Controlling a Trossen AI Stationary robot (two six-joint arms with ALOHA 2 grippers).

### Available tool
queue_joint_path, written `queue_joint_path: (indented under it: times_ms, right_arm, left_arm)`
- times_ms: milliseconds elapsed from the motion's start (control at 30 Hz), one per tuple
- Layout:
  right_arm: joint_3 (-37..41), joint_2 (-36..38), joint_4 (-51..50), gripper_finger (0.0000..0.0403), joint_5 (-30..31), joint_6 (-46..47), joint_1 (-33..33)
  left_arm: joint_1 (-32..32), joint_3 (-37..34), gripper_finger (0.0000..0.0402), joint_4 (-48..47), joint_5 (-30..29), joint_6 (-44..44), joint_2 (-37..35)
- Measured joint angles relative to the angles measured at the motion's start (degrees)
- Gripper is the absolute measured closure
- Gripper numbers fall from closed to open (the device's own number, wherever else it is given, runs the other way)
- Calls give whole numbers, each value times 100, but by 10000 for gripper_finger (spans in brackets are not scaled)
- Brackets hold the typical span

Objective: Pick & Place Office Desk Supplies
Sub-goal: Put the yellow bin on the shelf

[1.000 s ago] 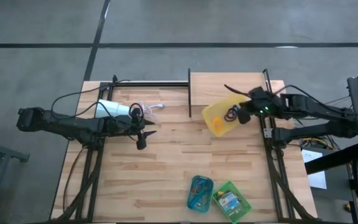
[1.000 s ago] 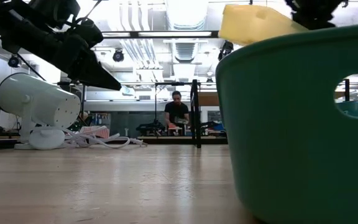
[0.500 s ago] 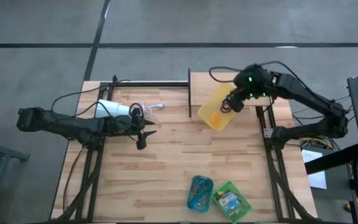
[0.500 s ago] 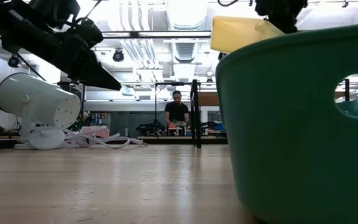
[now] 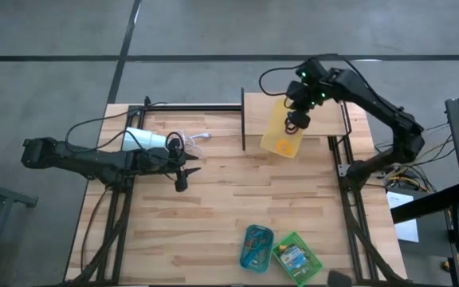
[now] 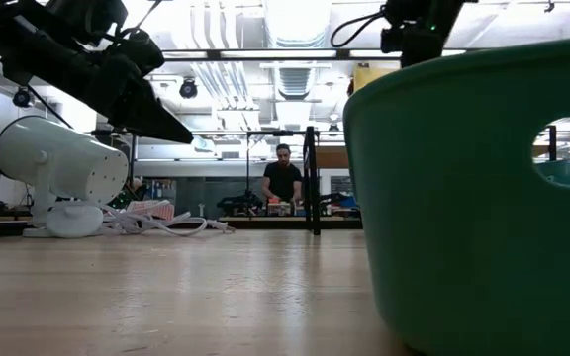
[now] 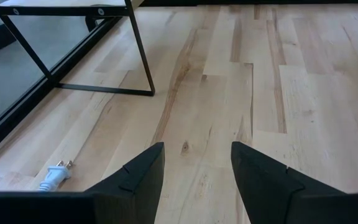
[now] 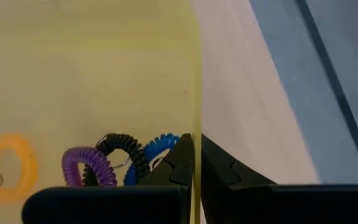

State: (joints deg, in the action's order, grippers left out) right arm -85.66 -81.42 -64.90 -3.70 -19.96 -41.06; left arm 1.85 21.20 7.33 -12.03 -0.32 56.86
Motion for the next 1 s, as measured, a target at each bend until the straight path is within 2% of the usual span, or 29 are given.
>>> queue_joint_path:
  times_ms: [267,633,867,1000]
  right_arm:
    - [-1114,-1098,-785,394,-468,-1051,-383]
    - [-2848,-2544,-1589,394,-581,-1976,-699]
    - [-3629,-3096,-1702,394,-972,-2329,-701]
    - [-4011,-3353,-1719,394,-988,-2469,-695]
  left_arm:
    - [0,1,212,0,0,0,0]
    - [0,2,212,0,0,0,0]
    - [0,0,212,0,0,0,0]
    - [-1,2,212,1,0,0,-1]
